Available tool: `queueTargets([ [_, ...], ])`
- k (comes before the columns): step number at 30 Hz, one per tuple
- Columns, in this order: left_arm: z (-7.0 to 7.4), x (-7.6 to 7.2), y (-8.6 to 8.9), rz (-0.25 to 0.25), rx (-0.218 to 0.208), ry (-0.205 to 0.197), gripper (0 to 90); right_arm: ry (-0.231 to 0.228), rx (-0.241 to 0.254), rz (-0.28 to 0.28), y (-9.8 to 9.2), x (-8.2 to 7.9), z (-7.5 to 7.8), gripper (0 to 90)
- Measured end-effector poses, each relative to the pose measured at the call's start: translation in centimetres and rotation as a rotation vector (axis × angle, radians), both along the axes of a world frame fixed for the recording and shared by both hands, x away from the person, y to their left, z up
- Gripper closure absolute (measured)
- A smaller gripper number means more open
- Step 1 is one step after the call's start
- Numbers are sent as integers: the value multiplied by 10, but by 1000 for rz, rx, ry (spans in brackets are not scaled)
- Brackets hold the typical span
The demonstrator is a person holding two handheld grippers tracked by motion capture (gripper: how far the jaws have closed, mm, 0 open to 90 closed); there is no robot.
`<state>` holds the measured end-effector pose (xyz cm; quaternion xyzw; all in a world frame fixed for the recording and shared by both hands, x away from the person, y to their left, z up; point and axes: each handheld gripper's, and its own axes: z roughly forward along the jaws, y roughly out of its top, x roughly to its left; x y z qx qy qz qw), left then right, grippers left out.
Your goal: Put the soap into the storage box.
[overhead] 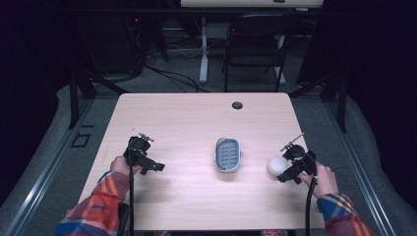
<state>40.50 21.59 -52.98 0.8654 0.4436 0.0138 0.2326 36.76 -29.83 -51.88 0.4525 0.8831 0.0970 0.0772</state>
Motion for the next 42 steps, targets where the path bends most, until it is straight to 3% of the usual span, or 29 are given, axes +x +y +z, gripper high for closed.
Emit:
queueTargets([
  [2,0,0,0,0,1,0,17,-29,25,-19,4,0,-3,0],
  [7,0,0,0,2,-1,0,15,-16,5,8,8,7,-3,0],
  [8,0,0,0,1,0,1,14,-41,42,-20,10,7,-7,0],
  [9,0,0,0,-2,2,-1,14,-21,13,-9,12,10,-6,0],
  [12,0,0,0,-4,2,1,14,-6,6,-1,14,13,-5,0],
  [14,0,0,0,1,0,1,14,29,-61,52,16,20,0,0],
  [15,0,0,1,-1,1,0,14,-44,35,-21,20,15,-9,0],
  [16,0,0,1,-1,1,0,14,-44,35,-21,20,15,-9,0],
  [17,0,0,0,0,1,1,14,5,-43,38,20,21,-2,0],
  [18,0,0,0,0,0,2,14,13,-57,46,21,22,-1,0],
  [22,0,0,0,-1,2,1,14,13,-52,43,24,24,-4,0],
  [24,0,0,0,-2,2,1,14,53,-86,76,28,30,-4,0],
  [27,0,0,0,-1,2,1,14,45,-70,64,31,31,-8,0],
  [31,0,0,0,-1,1,1,14,72,-103,101,37,38,-9,1],
  [33,0,0,0,-1,1,1,14,61,-92,91,39,38,-11,13],
  [34,0,0,0,-1,0,3,14,87,-115,114,41,41,-12,53],
  [36,0,0,0,-3,1,2,14,96,-118,117,42,42,-12,66],
  [37,0,0,0,-3,0,2,14,111,-119,118,43,44,-13,121],
  [41,0,0,0,-3,1,3,14,112,-120,104,44,46,-15,148],
  [42,0,0,0,-4,1,3,14,127,-148,119,44,47,-13,158],
])
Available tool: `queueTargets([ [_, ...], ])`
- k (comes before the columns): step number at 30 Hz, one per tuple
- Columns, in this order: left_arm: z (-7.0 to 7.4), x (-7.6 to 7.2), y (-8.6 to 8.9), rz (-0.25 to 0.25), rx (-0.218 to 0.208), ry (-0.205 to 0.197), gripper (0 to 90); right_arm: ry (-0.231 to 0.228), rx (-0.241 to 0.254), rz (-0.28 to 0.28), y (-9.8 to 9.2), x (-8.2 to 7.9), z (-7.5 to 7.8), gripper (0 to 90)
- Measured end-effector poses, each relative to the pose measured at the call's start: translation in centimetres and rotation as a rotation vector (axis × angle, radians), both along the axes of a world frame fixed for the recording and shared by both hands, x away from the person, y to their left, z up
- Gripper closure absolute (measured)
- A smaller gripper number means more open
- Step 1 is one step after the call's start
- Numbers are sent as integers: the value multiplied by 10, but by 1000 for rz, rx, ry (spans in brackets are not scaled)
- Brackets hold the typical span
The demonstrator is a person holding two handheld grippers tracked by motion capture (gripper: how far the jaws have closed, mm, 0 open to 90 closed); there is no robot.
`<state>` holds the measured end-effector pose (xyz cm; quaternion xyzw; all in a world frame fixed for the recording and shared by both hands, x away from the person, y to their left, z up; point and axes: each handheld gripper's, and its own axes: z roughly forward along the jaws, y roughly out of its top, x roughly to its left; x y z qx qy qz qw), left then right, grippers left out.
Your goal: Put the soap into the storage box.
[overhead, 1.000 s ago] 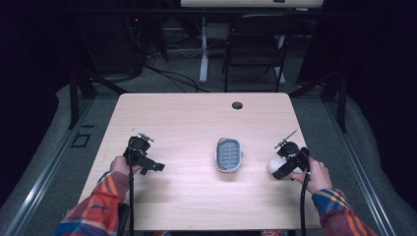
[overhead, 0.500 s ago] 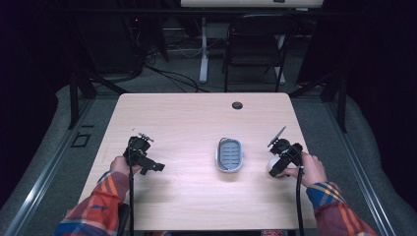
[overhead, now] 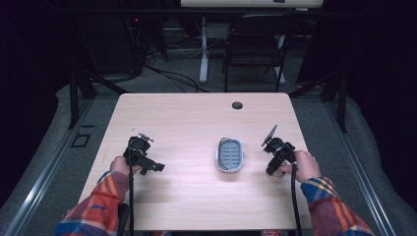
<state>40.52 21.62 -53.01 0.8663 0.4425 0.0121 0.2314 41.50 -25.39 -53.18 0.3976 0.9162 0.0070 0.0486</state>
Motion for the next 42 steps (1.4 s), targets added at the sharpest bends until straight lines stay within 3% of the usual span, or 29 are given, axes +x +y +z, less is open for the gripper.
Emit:
queueTargets([
  [6,0,0,-1,0,0,5,15,-14,19,-32,1,1,-5,190],
  [8,-1,0,-1,-1,1,6,15,10,-14,-9,1,3,-3,212],
  [12,-1,0,-1,-3,0,7,15,-3,1,-29,0,3,-5,226],
  [13,-1,0,-1,-2,1,7,15,23,-33,-2,0,6,-3,236],
  [14,-1,0,-1,-2,1,7,15,23,-33,-2,0,6,-3,236],
  [15,-1,0,-1,-2,1,8,15,-35,61,-76,0,1,-12,236],
  [16,-1,0,-1,-2,1,8,15,13,-3,-28,-1,5,-6,237],
  [18,0,0,-1,-6,2,6,15,31,-26,-14,-1,6,-5,239],
  [20,0,0,-1,-4,3,3,15,21,-1,-33,0,5,-6,241],
  [27,0,-1,-2,-8,3,4,15,20,-13,-23,-2,4,-5,244],
  [30,-1,0,-1,-5,6,9,15,-9,23,-48,-2,1,-5,244],
  [32,-1,0,-2,-3,4,8,15,12,-8,-25,-2,3,2,244],
  [38,-1,0,-2,-4,7,9,16,-13,15,-36,-3,0,9,244],
  [42,-1,0,-2,-5,12,11,16,-6,1,-19,-3,0,13,244],
])
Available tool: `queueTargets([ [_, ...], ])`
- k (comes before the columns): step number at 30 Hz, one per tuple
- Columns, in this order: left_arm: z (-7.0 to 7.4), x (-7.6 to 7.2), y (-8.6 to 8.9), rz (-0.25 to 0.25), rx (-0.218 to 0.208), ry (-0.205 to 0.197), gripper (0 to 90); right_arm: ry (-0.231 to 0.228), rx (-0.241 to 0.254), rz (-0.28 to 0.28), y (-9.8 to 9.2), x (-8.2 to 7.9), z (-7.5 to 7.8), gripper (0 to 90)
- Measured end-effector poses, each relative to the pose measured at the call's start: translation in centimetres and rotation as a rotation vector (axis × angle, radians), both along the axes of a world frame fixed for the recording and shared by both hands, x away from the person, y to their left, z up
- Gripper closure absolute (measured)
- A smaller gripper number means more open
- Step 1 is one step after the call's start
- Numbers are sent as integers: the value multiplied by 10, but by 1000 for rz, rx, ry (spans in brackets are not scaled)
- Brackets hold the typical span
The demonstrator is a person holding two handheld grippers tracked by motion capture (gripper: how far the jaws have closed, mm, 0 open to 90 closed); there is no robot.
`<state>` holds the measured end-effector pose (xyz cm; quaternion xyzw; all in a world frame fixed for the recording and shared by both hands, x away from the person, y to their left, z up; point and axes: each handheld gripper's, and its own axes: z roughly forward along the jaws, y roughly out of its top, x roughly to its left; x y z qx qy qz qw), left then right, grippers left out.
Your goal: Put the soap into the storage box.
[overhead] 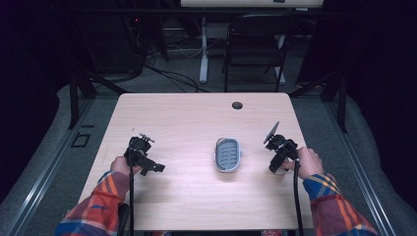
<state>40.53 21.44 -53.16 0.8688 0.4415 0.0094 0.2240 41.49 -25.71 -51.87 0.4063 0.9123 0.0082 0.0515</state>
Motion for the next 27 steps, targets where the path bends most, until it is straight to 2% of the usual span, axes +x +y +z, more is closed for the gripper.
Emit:
queueTargets([
  [2,0,0,0,-4,0,1,17,-1,0,4,1,0,2,245],
  [3,0,0,0,-5,0,0,17,-5,14,-9,1,-1,2,245],
  [4,0,0,0,-4,-2,1,17,5,0,8,1,0,4,245],
  [5,0,0,0,-4,0,-1,17,-11,16,-3,2,-1,4,245],
  [7,0,0,0,-4,0,0,18,3,-12,13,3,1,9,245],
  [8,0,0,0,-6,0,0,18,-19,15,-3,3,0,8,245],
  [9,0,0,0,-6,0,0,18,-2,3,2,3,1,10,245],
  [12,0,0,0,-8,0,1,18,-10,8,0,4,1,11,245],
  [16,0,0,0,-8,0,1,19,1,-21,30,7,3,16,245],
  [22,0,0,-1,-9,2,2,19,-3,-27,36,10,4,21,245],
  [27,0,0,-1,-10,6,2,20,-10,-7,33,13,5,24,245],
])
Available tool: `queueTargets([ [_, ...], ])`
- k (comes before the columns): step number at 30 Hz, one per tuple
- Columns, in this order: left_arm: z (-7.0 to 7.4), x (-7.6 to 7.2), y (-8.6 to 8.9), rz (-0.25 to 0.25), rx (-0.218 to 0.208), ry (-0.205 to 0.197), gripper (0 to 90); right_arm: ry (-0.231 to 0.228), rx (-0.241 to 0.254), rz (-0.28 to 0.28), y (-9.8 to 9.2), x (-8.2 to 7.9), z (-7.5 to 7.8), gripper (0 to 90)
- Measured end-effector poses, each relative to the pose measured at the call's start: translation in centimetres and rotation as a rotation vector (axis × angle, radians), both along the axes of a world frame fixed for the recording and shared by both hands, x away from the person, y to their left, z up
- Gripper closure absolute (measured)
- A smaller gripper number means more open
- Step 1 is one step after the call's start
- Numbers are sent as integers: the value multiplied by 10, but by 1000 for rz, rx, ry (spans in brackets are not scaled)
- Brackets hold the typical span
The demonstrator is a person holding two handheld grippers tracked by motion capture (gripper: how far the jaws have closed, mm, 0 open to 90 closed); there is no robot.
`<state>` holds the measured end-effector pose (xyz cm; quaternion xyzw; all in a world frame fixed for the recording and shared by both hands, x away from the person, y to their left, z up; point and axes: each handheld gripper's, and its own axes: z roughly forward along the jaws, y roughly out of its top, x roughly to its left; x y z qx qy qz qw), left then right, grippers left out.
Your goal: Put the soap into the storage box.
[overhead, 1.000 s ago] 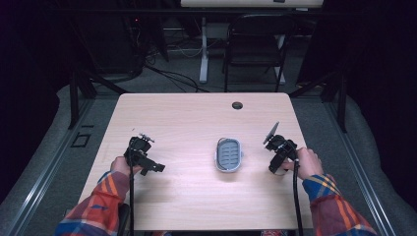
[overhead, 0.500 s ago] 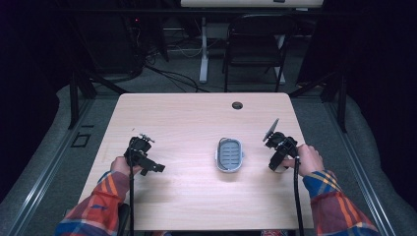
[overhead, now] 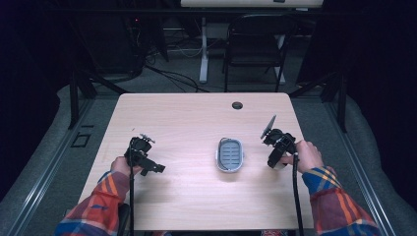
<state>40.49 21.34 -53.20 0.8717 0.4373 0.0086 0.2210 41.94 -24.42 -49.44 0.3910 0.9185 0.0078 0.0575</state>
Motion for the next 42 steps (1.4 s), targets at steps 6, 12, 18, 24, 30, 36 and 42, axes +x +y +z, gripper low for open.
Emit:
queueTargets([
  [6,0,0,0,-1,-1,-1,20,-4,-4,11,5,4,8,245],
  [12,0,0,0,0,-1,-2,20,-15,0,17,9,6,10,245],
  [18,0,0,0,4,-3,2,20,-7,-2,32,16,9,15,245],
  [24,-1,0,0,3,-2,4,20,-11,-8,48,21,11,17,245],
  [30,-1,0,1,1,0,2,20,-11,-9,53,26,13,21,245],
  [36,-1,0,1,-1,1,3,20,-16,-9,75,34,14,26,246],
  [42,-1,0,1,-2,-1,2,20,-11,-20,99,44,16,31,246],
])
